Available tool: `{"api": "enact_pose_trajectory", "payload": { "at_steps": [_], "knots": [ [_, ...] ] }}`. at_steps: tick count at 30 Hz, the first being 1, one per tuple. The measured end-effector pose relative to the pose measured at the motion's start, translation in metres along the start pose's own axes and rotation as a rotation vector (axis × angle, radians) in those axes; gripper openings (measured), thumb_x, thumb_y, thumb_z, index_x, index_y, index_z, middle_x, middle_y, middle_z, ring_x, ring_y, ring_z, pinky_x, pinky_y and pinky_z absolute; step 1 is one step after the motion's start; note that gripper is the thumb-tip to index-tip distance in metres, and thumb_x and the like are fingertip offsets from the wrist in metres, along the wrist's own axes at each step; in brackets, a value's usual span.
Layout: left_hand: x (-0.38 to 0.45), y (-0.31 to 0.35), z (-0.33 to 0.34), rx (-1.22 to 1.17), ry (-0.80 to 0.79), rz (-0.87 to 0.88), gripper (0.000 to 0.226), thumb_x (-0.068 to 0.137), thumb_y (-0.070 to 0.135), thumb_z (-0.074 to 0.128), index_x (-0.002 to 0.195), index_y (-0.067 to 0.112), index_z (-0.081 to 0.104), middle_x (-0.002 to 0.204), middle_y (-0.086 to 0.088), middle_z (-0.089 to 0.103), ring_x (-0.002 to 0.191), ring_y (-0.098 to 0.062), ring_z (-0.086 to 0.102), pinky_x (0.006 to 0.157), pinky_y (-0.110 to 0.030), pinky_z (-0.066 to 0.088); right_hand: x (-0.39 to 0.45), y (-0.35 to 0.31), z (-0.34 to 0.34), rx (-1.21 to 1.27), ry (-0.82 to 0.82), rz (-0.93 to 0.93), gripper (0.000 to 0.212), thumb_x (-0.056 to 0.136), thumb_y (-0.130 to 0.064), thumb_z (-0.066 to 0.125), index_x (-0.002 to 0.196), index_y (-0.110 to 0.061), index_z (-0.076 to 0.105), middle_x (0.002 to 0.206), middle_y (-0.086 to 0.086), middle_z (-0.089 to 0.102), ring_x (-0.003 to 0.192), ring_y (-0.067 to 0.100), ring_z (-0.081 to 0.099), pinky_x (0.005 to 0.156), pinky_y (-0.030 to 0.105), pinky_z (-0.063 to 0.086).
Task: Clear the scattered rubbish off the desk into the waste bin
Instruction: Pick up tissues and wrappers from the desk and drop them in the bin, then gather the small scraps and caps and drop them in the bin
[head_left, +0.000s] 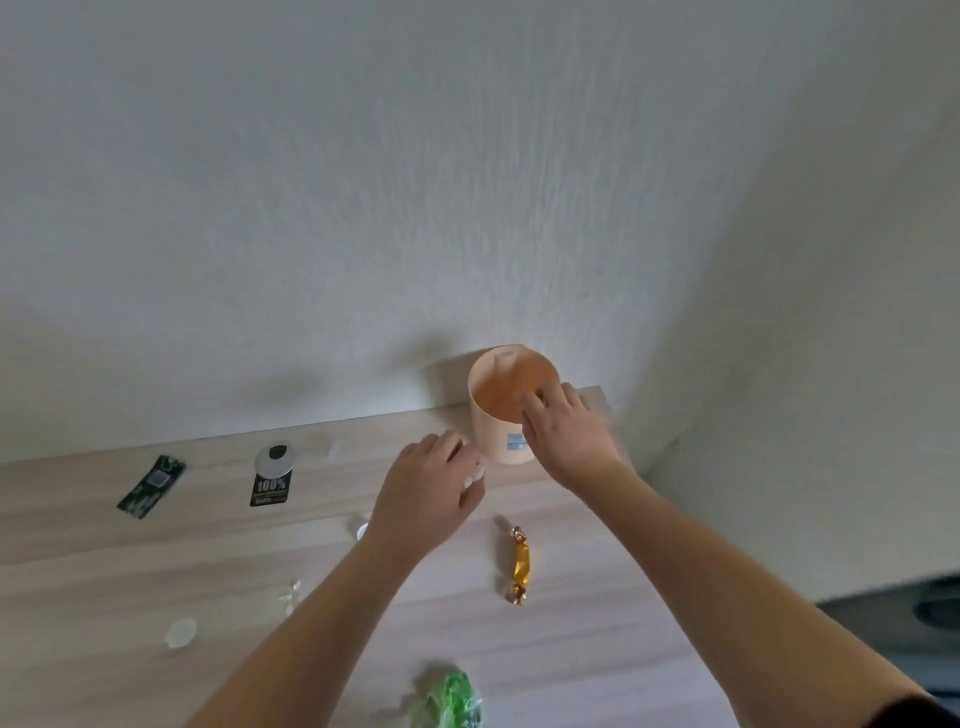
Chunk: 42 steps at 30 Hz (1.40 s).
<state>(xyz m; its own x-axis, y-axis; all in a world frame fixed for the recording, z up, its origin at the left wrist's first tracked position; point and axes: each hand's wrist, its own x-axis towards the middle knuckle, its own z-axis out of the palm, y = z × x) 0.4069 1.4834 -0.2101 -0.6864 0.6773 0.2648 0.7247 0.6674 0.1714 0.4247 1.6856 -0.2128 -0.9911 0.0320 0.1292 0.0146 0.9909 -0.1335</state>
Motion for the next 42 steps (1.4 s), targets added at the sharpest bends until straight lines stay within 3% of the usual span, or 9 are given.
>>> {"api": "enact_pose_trajectory", "payload": {
  "at_steps": [4,7,10,14,19,24,29,34,42],
  "knots": [
    [0.018,0.001,0.010,0.044,0.003,-0.043,0.014,0.081,0.028,0.048,0.080,0.017,0.055,0.077,-0.001,0.054,0.066,-0.020,0.050,0.056,-0.030,0.043,0.047,0.013,0.021,-0.062,-0.085,-0.031,0.047,0.093,-0.022,0.044,0.137,-0.012,0.033,0.122,0.015,0.048,0.110,0.033,0.048,0.088,0.039,0.041],
    [0.033,0.002,0.012,0.055,0.020,-0.083,0.014,0.081,0.028,0.047,0.079,0.016,0.055,0.076,-0.001,0.054,0.065,-0.019,0.048,0.056,-0.028,0.041,0.068,0.021,0.034,-0.059,-0.132,-0.048,0.061,0.084,-0.019,0.057,0.138,-0.014,0.029,0.125,0.014,0.046,0.115,0.033,0.045,0.097,0.041,0.039],
    [0.045,-0.003,0.014,0.063,0.042,-0.123,0.011,0.079,0.025,0.050,0.078,0.015,0.054,0.076,-0.001,0.054,0.065,-0.020,0.048,0.055,-0.030,0.041,0.076,0.027,0.046,-0.002,-0.129,-0.053,0.051,0.090,-0.029,0.051,0.136,-0.020,0.030,0.133,0.011,0.043,0.121,0.034,0.042,0.102,0.045,0.037],
    [0.065,-0.010,0.024,0.057,0.045,-0.136,0.011,0.079,0.024,0.053,0.081,0.014,0.056,0.079,-0.003,0.055,0.066,-0.022,0.050,0.057,-0.032,0.042,0.072,0.034,0.053,0.039,-0.056,-0.061,0.055,0.089,-0.034,0.050,0.139,-0.022,0.031,0.136,0.009,0.044,0.127,0.031,0.041,0.099,0.045,0.040],
    [0.119,-0.008,0.046,0.017,0.024,-0.078,0.018,0.085,0.030,0.055,0.082,0.012,0.058,0.083,-0.005,0.056,0.075,-0.026,0.052,0.067,-0.035,0.042,0.041,0.046,0.044,0.076,0.048,-0.012,0.038,0.084,-0.026,0.055,0.121,-0.019,0.053,0.124,0.008,0.056,0.116,0.029,0.052,0.091,0.042,0.046],
    [0.155,-0.004,0.071,0.086,-0.059,-0.063,0.036,0.084,0.043,0.049,0.108,0.018,0.057,0.096,-0.005,0.052,0.089,-0.023,0.049,0.077,-0.034,0.041,-0.002,0.058,0.042,0.073,0.151,0.003,0.028,0.082,-0.020,0.063,0.109,-0.013,0.060,0.114,0.010,0.063,0.104,0.031,0.059,0.086,0.044,0.050],
    [0.163,-0.002,0.085,0.082,-0.085,-0.060,0.034,0.086,0.042,0.046,0.111,0.020,0.050,0.105,-0.005,0.048,0.095,-0.024,0.045,0.080,-0.034,0.034,-0.025,0.067,0.048,0.082,0.108,0.032,0.028,0.082,-0.020,0.064,0.109,-0.013,0.062,0.112,0.011,0.063,0.103,0.030,0.060,0.086,0.044,0.051],
    [0.153,-0.005,0.085,-0.031,-0.127,-0.063,0.039,0.090,0.040,0.044,0.126,0.025,0.042,0.129,-0.005,0.046,0.122,-0.025,0.038,0.103,-0.041,0.032,-0.034,0.064,0.056,0.090,0.089,0.019,0.027,0.081,-0.021,0.065,0.107,-0.014,0.062,0.108,0.008,0.064,0.099,0.029,0.061,0.082,0.042,0.052],
    [0.087,-0.015,0.071,-0.010,-0.043,-0.059,0.042,0.088,0.038,0.048,0.127,0.021,0.045,0.128,-0.005,0.050,0.118,-0.024,0.044,0.098,-0.039,0.034,-0.044,0.026,0.080,0.154,-0.088,-0.051,0.031,0.088,-0.029,0.055,0.117,-0.016,0.057,0.116,0.008,0.062,0.102,0.030,0.060,0.085,0.043,0.049]
  ]
}}
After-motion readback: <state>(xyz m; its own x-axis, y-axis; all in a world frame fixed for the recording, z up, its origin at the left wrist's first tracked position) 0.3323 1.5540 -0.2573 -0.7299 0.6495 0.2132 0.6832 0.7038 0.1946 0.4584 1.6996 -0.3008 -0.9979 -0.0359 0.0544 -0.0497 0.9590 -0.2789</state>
